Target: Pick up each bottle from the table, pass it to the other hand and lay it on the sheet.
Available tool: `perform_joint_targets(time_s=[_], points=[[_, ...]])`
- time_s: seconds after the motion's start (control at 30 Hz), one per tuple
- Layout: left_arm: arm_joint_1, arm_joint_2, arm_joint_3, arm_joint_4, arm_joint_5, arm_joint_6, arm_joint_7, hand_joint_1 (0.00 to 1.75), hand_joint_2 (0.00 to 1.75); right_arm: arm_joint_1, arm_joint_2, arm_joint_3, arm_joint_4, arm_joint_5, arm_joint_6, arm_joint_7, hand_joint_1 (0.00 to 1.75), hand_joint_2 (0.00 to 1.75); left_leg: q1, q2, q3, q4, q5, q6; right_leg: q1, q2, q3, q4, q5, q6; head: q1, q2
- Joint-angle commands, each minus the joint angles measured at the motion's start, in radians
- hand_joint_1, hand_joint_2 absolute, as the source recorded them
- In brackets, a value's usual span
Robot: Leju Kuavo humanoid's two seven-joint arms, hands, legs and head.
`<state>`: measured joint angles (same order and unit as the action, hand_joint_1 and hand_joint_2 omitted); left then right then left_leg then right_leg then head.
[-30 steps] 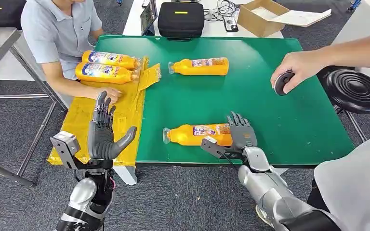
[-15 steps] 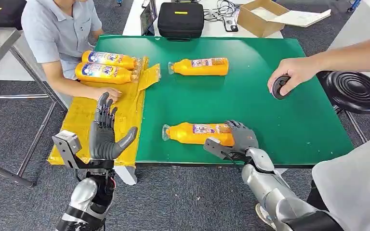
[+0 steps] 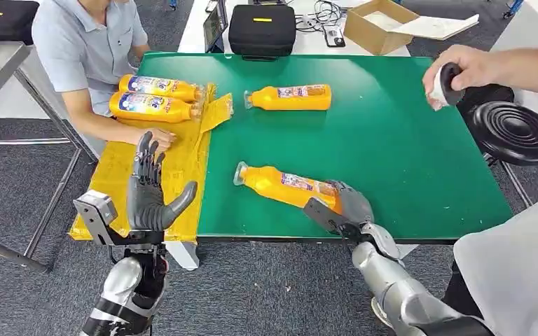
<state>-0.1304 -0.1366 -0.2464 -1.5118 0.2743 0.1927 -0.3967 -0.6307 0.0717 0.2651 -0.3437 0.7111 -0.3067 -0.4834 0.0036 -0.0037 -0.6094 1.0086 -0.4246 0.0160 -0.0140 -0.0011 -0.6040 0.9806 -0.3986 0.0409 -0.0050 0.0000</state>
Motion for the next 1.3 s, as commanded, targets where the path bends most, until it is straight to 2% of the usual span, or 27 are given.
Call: perform_joint_targets(time_s=[0.03, 0.07, 0.1, 0.2, 0.23, 0.27, 0.33, 0.47, 0.57, 0.73, 0.8, 0.93, 1.0, 1.07, 1.23, 1.3], points=[[-0.033, -0.009, 0.009, 0.066, -0.036, 0.053, -0.025, 0.00, 1.75, 0.022, 0.027, -0.096, 0.035, -0.042, 0.011, -0.044, 1.75, 1.75, 0.001, -0.001, 0.004, -0.001, -0.001, -0.001, 0.001, -0.002, 0.004, -0.001, -0.001, -0.002, 0.000, 0.000], [-0.030, -0.014, 0.016, 0.065, -0.099, 0.124, -0.069, 0.00, 1.75, 0.021, 0.038, -0.114, 0.024, -0.066, 0.007, -0.093, 1.75, 1.75, 0.001, -0.002, 0.003, -0.001, 0.000, -0.001, 0.001, -0.002, 0.004, -0.001, -0.001, -0.001, 0.000, 0.000], [-0.030, -0.017, 0.021, 0.076, -0.104, 0.140, -0.062, 0.00, 1.75, 0.019, 0.048, -0.129, 0.014, -0.086, 0.005, -0.121, 1.75, 1.75, 0.000, -0.001, 0.002, -0.001, 0.000, -0.001, 0.001, -0.001, 0.002, -0.001, -0.001, -0.001, 0.000, 0.000], [-0.030, -0.033, 0.050, 0.135, -0.011, 0.121, 0.017, 0.00, 1.75, 0.030, 0.073, -0.162, -0.053, -0.151, 0.011, -0.201, 1.75, 1.75, 0.000, 0.000, 0.002, -0.001, 0.000, -0.001, 0.000, 0.000, 0.002, -0.001, 0.000, -0.001, 0.000, 0.000], [-0.031, -0.034, 0.054, 0.148, -0.001, 0.123, 0.020, 0.00, 1.75, 0.035, 0.078, -0.165, -0.072, -0.165, 0.016, -0.215, 1.75, 1.75, 0.000, 0.001, 0.004, -0.001, -0.001, -0.001, 0.001, 0.001, 0.004, -0.001, -0.001, -0.002, 0.000, 0.000], [-0.031, -0.036, 0.056, 0.174, 0.027, 0.124, 0.036, 0.00, 1.75, 0.071, 0.085, -0.143, -0.184, -0.215, 0.038, -0.215, 1.75, 1.75, 0.000, 0.001, 0.002, -0.001, -0.001, -0.001, 0.000, 0.000, 0.002, 0.000, -0.001, -0.001, 0.000, 0.000], [-0.027, -0.033, 0.049, 0.187, 0.032, 0.119, 0.041, 0.00, 1.75, 0.083, 0.085, -0.125, -0.209, -0.234, 0.042, -0.215, 1.75, 1.75, 0.000, 0.000, 0.003, -0.001, -0.001, -0.001, 0.001, 0.000, 0.003, 0.000, -0.001, -0.002, 0.000, 0.000], [-0.013, 0.017, -0.044, 0.242, 0.095, -0.055, 0.134, 0.00, 1.75, 0.186, 0.060, -0.010, -0.483, -0.419, 0.082, -0.215, 1.75, 1.75, 0.000, -0.001, 0.001, -0.001, -0.001, -0.001, 0.000, -0.001, 0.001, 0.000, -0.001, -0.001, 0.000, 0.000], [0.017, 0.039, -0.112, 0.243, 0.055, -0.139, 0.088, 0.00, 1.75, 0.251, 0.057, 0.044, -0.644, -0.487, 0.113, -0.215, 1.75, 1.75, 0.000, -0.001, 0.001, -0.002, -0.001, 0.000, -0.001, -0.001, 0.001, 0.000, -0.002, -0.001, 0.000, 0.000], [0.024, 0.036, -0.117, 0.239, 0.053, -0.140, 0.085, 0.00, 1.75, 0.257, 0.061, 0.047, -0.646, -0.485, 0.109, -0.215, 1.75, 1.75, 0.000, 0.000, -0.001, -0.001, -0.002, -0.001, 0.000, 0.001, 0.000, 0.000, -0.002, -0.001, 0.000, 0.000], [0.038, 0.057, -0.145, 0.189, 0.015, -0.188, 0.048, 0.00, 1.75, 0.274, 0.051, 0.084, -0.692, -0.508, 0.141, -0.215, 1.75, 1.75, 0.001, -0.001, 0.000, -0.001, -0.003, -0.001, 0.000, -0.001, 0.001, 0.000, -0.003, -0.002, 0.000, 0.000], [0.076, 0.068, -0.173, 0.125, -0.033, -0.236, 0.026, 0.00, 1.75, 0.293, 0.064, 0.129, -0.686, -0.508, 0.130, -0.215, 1.75, 1.75, 0.000, -0.001, -0.003, -0.001, -0.002, 0.000, 0.000, 0.000, -0.002, 0.000, -0.002, -0.001, 0.000, 0.000], [0.096, 0.059, -0.177, 0.099, -0.041, -0.241, 0.026, 0.00, 1.75, 0.296, 0.076, 0.155, -0.655, -0.515, 0.128, -0.215, 1.75, 1.75, 0.001, 0.002, -0.001, -0.001, -0.003, -0.001, 0.001, 0.002, -0.001, 0.000, -0.002, -0.002, 0.000, 0.000], [0.093, 0.069, -0.199, 0.094, -0.060, -0.266, 0.026, 0.00, 1.75, 0.275, 0.072, 0.208, -0.581, -0.501, 0.181, -0.215, 1.75, 1.75, 0.001, 0.001, 0.000, -0.001, -0.003, -0.001, 0.001, 0.002, 0.000, 0.000, -0.003, -0.002, 0.000, 0.000], [0.085, 0.074, -0.205, 0.100, -0.068, -0.279, 0.024, 0.00, 1.75, 0.268, 0.064, 0.241, -0.573, -0.479, 0.185, -0.215, 1.75, 1.75, 0.001, 0.000, -0.002, -0.001, -0.002, -0.001, 0.000, 0.001, -0.001, -0.001, -0.002, -0.002, 0.000, 0.000], [0.065, 0.075, -0.209, 0.119, -0.085, -0.297, 0.027, 0.00, 1.75, 0.255, 0.056, 0.295, -0.545, -0.461, 0.205, -0.215, 1.75, 1.75, 0.001, 0.000, -0.001, -0.001, -0.002, -0.001, 0.001, 0.000, 0.000, -0.001, -0.002, -0.002, 0.000, 0.000]])
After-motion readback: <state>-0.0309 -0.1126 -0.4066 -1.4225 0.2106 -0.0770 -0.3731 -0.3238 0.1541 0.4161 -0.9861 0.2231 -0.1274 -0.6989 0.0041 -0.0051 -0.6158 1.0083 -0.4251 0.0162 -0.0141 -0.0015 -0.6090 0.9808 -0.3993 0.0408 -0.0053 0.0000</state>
